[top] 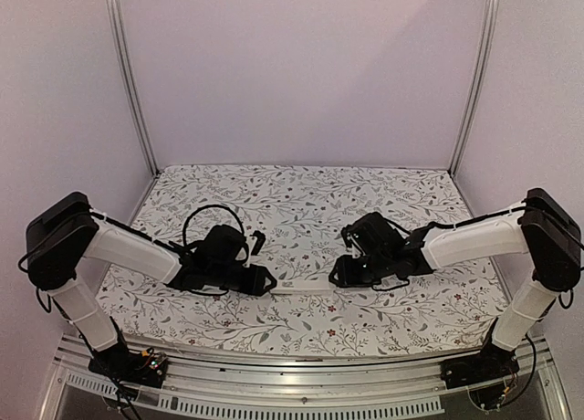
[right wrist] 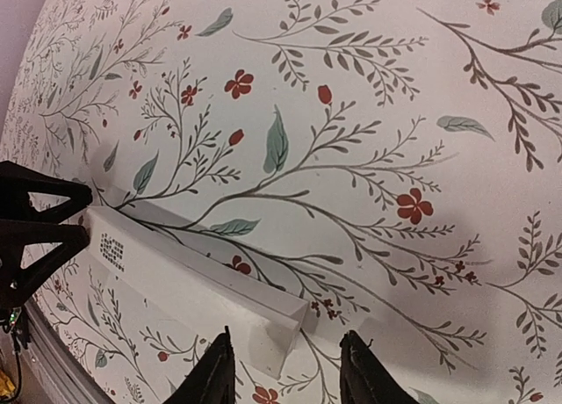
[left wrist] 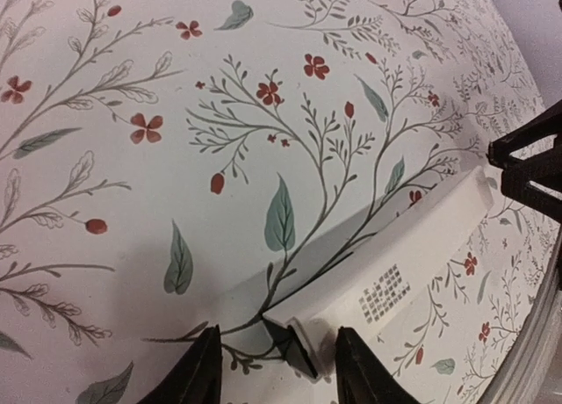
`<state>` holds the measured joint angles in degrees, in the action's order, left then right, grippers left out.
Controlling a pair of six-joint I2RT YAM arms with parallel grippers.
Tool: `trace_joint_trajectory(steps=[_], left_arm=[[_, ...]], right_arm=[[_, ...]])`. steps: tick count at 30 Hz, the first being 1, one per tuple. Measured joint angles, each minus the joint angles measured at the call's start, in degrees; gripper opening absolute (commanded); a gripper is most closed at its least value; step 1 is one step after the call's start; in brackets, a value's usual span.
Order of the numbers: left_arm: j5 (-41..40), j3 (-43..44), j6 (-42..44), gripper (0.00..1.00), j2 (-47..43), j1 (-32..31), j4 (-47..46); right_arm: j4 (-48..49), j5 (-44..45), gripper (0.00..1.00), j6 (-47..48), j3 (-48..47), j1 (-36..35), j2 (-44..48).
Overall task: Load the batteries into the remote control
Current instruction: Adjust the battery cover on the remote control without the battery cover.
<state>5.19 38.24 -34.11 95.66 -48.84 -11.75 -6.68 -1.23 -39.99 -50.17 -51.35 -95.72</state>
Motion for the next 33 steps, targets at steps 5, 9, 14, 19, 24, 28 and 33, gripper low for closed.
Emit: trace_joint_trajectory(steps=[5,9,14,19,24,28,33], left_arm=[[0.3,0.4,0.0,0.43,0.4,0.0,0.0],[0.4,0.6,0.0,0.42,0.4,0.0,0.0],[0.3,0.6,0.0,0.41,0.4,0.0,0.0],[0.4,0.6,-0.1,0.38,0.4,0.0,0.0],[0.6,0.6,-0.3,0.34,0.4,0.0,0.0],[0.9,0.6,-0.5,0.31,0.4,0.0,0.0],[1.1,0.6,-1.0,0.27,0.4,0.0,0.0]], right_arm=[[0.1,-0.7,0.36,0.0,0.0,0.0,-1.6],[0.3,-1.1,0.33,0.0,-0.1,0.0,-2.6],[0.7,-1.4,0.32,-0.1,-0.1,0.0,-2.7],[1.8,-2.0,0.3,-0.1,-0.1,0.0,-3.3],[3.0,-2.4,0.27,-0.1,-0.1,0.0,-3.8],[3.3,-2.7,0.26,-0.4,-0.1,0.0,-3.8],[3.3,-3.0,0.25,-1.2,-0.1,-0.1,-3.9]])
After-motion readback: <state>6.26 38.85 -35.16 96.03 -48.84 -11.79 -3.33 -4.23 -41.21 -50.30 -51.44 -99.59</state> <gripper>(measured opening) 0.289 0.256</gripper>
